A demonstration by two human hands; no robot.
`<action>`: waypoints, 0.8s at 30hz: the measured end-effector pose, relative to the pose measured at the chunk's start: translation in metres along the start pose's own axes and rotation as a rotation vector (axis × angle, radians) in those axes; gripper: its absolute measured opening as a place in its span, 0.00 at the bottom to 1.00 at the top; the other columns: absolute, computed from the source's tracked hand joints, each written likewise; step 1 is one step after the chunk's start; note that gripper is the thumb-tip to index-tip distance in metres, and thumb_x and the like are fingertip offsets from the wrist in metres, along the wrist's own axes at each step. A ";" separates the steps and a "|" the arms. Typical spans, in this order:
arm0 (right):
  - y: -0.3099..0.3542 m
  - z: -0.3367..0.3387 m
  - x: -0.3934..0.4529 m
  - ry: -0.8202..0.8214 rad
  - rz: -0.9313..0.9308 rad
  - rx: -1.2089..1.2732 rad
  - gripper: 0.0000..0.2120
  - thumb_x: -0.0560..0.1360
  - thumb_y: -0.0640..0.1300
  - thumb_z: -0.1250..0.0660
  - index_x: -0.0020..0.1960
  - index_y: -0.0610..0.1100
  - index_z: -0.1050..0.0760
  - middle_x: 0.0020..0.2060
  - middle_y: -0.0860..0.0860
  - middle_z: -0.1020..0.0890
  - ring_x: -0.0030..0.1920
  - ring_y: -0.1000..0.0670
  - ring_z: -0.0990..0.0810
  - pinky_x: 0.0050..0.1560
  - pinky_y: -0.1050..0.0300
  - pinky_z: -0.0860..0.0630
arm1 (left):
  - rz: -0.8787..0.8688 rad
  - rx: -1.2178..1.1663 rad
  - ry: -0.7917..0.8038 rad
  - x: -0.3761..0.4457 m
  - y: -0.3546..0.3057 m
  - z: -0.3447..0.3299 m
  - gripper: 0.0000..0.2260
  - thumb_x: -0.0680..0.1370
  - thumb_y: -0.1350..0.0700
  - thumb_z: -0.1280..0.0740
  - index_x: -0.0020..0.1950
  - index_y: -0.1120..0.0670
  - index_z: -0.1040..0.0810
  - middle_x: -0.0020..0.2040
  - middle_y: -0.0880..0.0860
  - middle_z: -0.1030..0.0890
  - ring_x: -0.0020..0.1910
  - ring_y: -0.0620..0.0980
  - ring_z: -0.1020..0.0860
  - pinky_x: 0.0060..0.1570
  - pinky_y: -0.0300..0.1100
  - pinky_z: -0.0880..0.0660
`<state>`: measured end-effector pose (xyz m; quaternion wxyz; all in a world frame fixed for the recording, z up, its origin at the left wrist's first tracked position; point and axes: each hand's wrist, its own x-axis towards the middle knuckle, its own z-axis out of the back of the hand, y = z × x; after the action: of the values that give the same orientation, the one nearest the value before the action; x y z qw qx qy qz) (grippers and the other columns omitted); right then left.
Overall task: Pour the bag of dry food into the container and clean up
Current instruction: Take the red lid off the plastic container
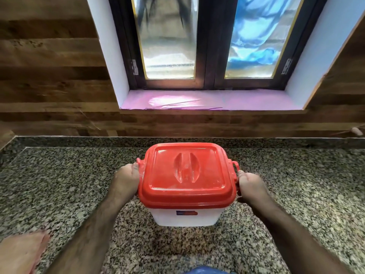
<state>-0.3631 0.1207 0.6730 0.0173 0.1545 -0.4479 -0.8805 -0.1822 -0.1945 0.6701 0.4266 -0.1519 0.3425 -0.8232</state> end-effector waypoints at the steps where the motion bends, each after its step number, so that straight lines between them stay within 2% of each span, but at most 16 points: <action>1: -0.004 -0.001 -0.001 0.002 -0.017 0.035 0.22 0.89 0.51 0.44 0.46 0.39 0.20 0.42 0.40 0.15 0.43 0.40 0.15 0.40 0.44 0.14 | 0.059 -0.128 0.030 -0.003 0.000 0.000 0.20 0.89 0.51 0.43 0.44 0.57 0.18 0.38 0.56 0.15 0.36 0.55 0.17 0.35 0.46 0.22; 4: -0.009 -0.002 -0.002 0.047 -0.079 0.221 0.22 0.89 0.52 0.46 0.49 0.38 0.21 0.43 0.39 0.15 0.42 0.42 0.16 0.42 0.45 0.15 | 0.193 -0.311 0.100 -0.015 0.007 -0.005 0.17 0.87 0.58 0.41 0.44 0.63 0.18 0.37 0.60 0.16 0.30 0.53 0.19 0.26 0.44 0.22; 6: -0.011 -0.003 0.004 0.109 -0.163 0.344 0.22 0.89 0.53 0.46 0.52 0.38 0.22 0.42 0.41 0.16 0.42 0.42 0.17 0.44 0.44 0.15 | 0.236 -0.377 0.165 -0.021 0.014 -0.012 0.15 0.86 0.59 0.39 0.48 0.65 0.17 0.41 0.62 0.12 0.32 0.53 0.16 0.29 0.45 0.19; 9: -0.018 -0.002 0.015 0.251 -0.319 0.462 0.18 0.88 0.50 0.44 0.53 0.40 0.21 0.42 0.43 0.19 0.43 0.43 0.20 0.39 0.51 0.17 | 0.284 -0.496 0.230 -0.027 0.021 -0.020 0.11 0.86 0.58 0.35 0.53 0.65 0.16 0.45 0.62 0.11 0.39 0.55 0.13 0.36 0.48 0.16; 11: -0.022 0.004 0.016 0.349 -0.364 0.389 0.15 0.87 0.47 0.40 0.57 0.38 0.18 0.44 0.42 0.17 0.46 0.43 0.19 0.38 0.52 0.17 | 0.290 -0.534 0.198 -0.031 0.020 -0.020 0.09 0.86 0.57 0.34 0.54 0.60 0.16 0.46 0.60 0.11 0.42 0.56 0.12 0.39 0.50 0.15; 13: -0.019 0.014 0.019 0.297 -0.290 0.237 0.17 0.86 0.47 0.38 0.57 0.32 0.19 0.48 0.38 0.16 0.44 0.44 0.19 0.38 0.52 0.18 | 0.275 -0.535 0.092 -0.032 0.019 -0.018 0.10 0.87 0.55 0.37 0.56 0.54 0.17 0.48 0.59 0.11 0.43 0.56 0.12 0.40 0.51 0.15; 15: -0.009 0.022 0.017 0.121 -0.133 0.135 0.17 0.87 0.50 0.39 0.54 0.37 0.19 0.51 0.36 0.15 0.40 0.47 0.21 0.35 0.53 0.20 | 0.245 -0.589 -0.013 -0.032 0.017 -0.013 0.11 0.89 0.51 0.40 0.58 0.51 0.18 0.50 0.58 0.12 0.47 0.57 0.13 0.44 0.53 0.15; 17: 0.007 0.024 0.010 0.018 0.007 0.062 0.21 0.86 0.57 0.39 0.51 0.41 0.19 0.49 0.39 0.14 0.42 0.46 0.17 0.40 0.49 0.16 | 0.206 -0.619 -0.013 -0.036 0.011 -0.008 0.13 0.88 0.48 0.40 0.59 0.50 0.18 0.51 0.55 0.13 0.51 0.56 0.14 0.50 0.55 0.16; 19: 0.022 0.020 -0.002 0.035 0.077 -0.047 0.26 0.83 0.65 0.37 0.48 0.41 0.18 0.45 0.44 0.13 0.44 0.44 0.14 0.45 0.44 0.14 | 0.168 -0.583 0.030 -0.041 0.002 -0.006 0.13 0.88 0.44 0.39 0.60 0.49 0.19 0.52 0.52 0.13 0.52 0.52 0.14 0.49 0.48 0.18; 21: 0.031 0.018 -0.010 0.087 0.078 -0.125 0.28 0.77 0.70 0.31 0.50 0.43 0.18 0.44 0.47 0.13 0.42 0.47 0.13 0.41 0.49 0.15 | 0.133 -0.544 0.039 -0.047 -0.006 -0.005 0.09 0.88 0.43 0.38 0.63 0.45 0.23 0.51 0.51 0.13 0.49 0.49 0.14 0.43 0.44 0.19; 22: 0.033 0.017 -0.012 0.107 0.071 -0.140 0.30 0.71 0.72 0.26 0.53 0.45 0.19 0.45 0.48 0.13 0.42 0.48 0.13 0.40 0.51 0.15 | 0.119 -0.541 0.036 -0.049 -0.009 -0.006 0.10 0.88 0.43 0.38 0.63 0.46 0.23 0.49 0.52 0.13 0.47 0.50 0.13 0.41 0.46 0.17; 24: 0.031 0.013 -0.010 0.120 0.060 -0.150 0.36 0.62 0.71 0.19 0.57 0.47 0.20 0.48 0.49 0.13 0.45 0.48 0.12 0.44 0.48 0.12 | 0.117 -0.537 0.051 -0.052 -0.012 -0.007 0.16 0.87 0.41 0.38 0.67 0.50 0.22 0.49 0.54 0.12 0.46 0.52 0.11 0.41 0.50 0.14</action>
<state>-0.3611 0.1141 0.7075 0.0823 0.1918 -0.3831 -0.8998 -0.1619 -0.1449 0.6755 0.4092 -0.2186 0.5673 -0.6804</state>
